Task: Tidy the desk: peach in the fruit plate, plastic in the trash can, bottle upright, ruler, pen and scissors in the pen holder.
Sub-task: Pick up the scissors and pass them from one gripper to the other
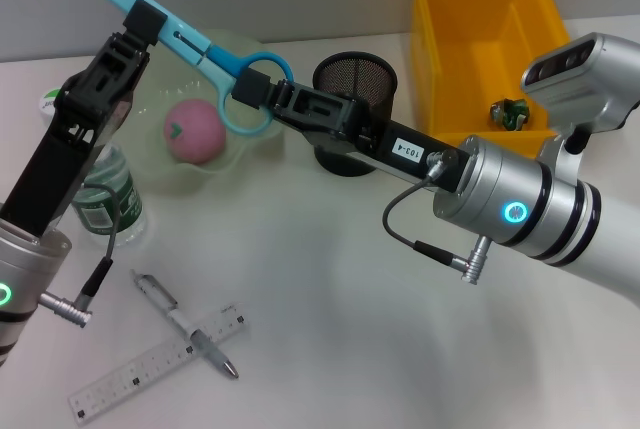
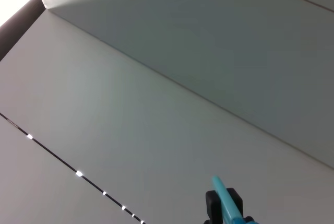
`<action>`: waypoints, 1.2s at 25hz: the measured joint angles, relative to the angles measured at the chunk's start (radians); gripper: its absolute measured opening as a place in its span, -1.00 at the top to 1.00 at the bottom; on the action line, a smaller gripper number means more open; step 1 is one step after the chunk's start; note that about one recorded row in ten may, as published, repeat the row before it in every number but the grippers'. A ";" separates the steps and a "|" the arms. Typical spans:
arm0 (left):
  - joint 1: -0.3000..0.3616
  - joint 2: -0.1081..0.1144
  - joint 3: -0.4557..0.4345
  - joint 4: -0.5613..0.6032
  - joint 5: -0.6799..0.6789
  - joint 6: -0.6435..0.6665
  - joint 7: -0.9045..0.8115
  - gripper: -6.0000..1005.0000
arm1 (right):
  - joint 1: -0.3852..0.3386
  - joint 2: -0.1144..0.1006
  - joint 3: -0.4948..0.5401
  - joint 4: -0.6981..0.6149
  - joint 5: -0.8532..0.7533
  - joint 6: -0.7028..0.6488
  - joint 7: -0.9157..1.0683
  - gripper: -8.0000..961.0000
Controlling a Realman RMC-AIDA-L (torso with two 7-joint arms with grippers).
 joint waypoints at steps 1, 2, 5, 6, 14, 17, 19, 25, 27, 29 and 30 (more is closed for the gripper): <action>-0.001 0.000 0.002 0.004 0.000 0.001 0.000 0.79 | -0.001 0.000 0.000 0.000 0.000 -0.001 0.000 0.79; -0.001 0.000 0.002 0.004 0.000 0.001 0.000 0.77 | -0.001 0.000 0.000 0.000 0.000 -0.001 0.000 0.79; 0.000 0.000 0.003 0.008 0.004 0.006 0.000 0.70 | -0.001 0.000 0.001 0.000 0.000 -0.001 0.000 0.79; 0.000 0.000 0.003 0.011 0.007 0.007 0.000 0.68 | -0.002 0.000 0.002 0.000 0.000 -0.001 0.000 0.80; -0.004 0.000 0.000 0.021 0.028 0.015 0.016 0.50 | -0.005 0.000 0.010 0.000 0.000 -0.002 0.000 0.80; -0.004 0.000 -0.001 0.021 0.029 0.015 0.023 0.22 | -0.006 0.000 0.011 0.000 0.000 -0.004 -0.005 0.80; -0.004 0.000 -0.002 0.021 0.029 0.014 0.024 0.10 | -0.006 0.000 0.011 0.001 0.000 -0.006 -0.011 0.80; 0.000 0.000 -0.002 0.025 0.029 0.013 0.024 -0.17 | -0.007 0.000 0.011 0.001 0.000 -0.009 -0.016 0.81; 0.001 0.000 -0.002 0.032 0.029 0.013 0.024 -0.32 | -0.008 0.000 0.011 0.000 -0.002 -0.017 -0.035 0.81; 0.006 0.000 -0.001 0.051 0.028 0.015 0.024 -0.42 | -0.012 0.000 0.010 -0.002 -0.005 -0.034 -0.073 0.80; 0.009 0.000 0.002 0.067 0.029 0.016 0.024 -0.46 | -0.015 -0.002 0.010 -0.005 -0.005 -0.043 -0.096 0.80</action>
